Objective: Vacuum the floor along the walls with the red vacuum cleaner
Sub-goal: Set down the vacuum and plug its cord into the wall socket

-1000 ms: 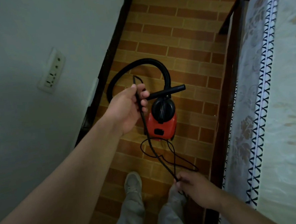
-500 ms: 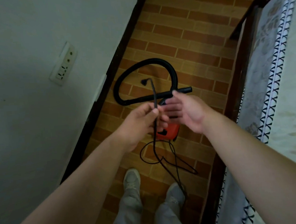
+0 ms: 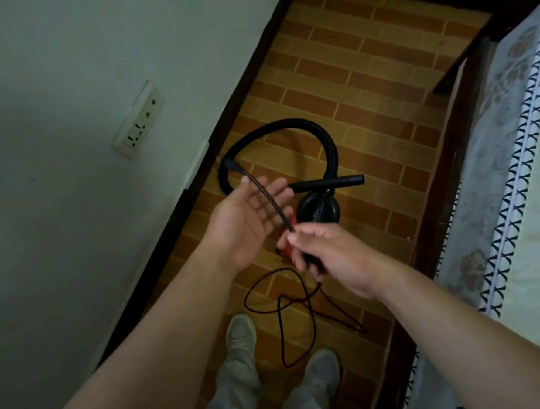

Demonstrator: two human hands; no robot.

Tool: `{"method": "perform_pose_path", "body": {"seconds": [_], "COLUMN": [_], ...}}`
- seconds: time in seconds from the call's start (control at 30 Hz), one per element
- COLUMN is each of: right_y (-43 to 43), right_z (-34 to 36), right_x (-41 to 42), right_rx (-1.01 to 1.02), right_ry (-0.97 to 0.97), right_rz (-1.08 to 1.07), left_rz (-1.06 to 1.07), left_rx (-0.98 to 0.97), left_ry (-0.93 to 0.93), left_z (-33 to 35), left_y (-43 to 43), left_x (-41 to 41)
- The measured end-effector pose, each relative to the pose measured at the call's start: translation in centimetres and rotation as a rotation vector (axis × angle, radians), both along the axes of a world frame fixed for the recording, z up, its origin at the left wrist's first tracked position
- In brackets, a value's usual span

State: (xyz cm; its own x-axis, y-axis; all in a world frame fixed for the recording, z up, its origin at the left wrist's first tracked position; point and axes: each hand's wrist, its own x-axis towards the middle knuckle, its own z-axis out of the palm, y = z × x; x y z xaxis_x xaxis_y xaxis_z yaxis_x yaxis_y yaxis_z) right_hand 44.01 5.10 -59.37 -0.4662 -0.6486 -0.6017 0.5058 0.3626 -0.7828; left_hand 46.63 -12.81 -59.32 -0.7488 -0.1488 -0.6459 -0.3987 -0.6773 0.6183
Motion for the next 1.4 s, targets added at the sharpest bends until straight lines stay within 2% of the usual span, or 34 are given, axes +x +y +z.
{"method": "perform_pose_path", "body": {"seconds": [0.1,0.27,0.37,0.53,0.77,0.93,1.2,1.4], "right_y": [0.2,-2.1,-6.2,-16.0,-27.9,-34.0,-39.5,-40.9], "right_z": [-1.3,-2.6,-3.2,-4.3,-7.8,-11.6,-14.8,-15.5], "right_x": [0.2,-2.4,-4.5,-7.4,-10.4,-11.7,-12.5,-12.9], "right_rx": [0.058,0.143,0.132,0.123,0.125,0.198,0.258,0.251], "right_ry": [0.000,-0.040,-0.052,0.052,0.090,0.271,0.355,0.339], "right_rz": [0.012,-0.042,-0.106,-0.127,-0.140,-0.099,-0.025,-0.025], "left_rz": [0.103,0.056,-0.004,-0.009,0.109,0.235,0.385,0.369], "left_rx": [0.018,-0.117,-0.160,-0.215,-0.152,-0.188,-0.132,-0.163], "left_ry": [0.070,0.057,0.014,-0.118,-0.170,-0.238,-0.309,-0.289], "left_z": [0.2,-2.0,-3.7,-6.3,-9.7,-12.5,-15.9,-16.9], "left_y": [-1.4,-3.6,-6.1,-11.6,-20.6,-25.8,-29.7,-31.2], "left_x": [-1.7,-2.5,-3.0,-4.3,-6.3,-6.8,-7.7,-8.0]}}
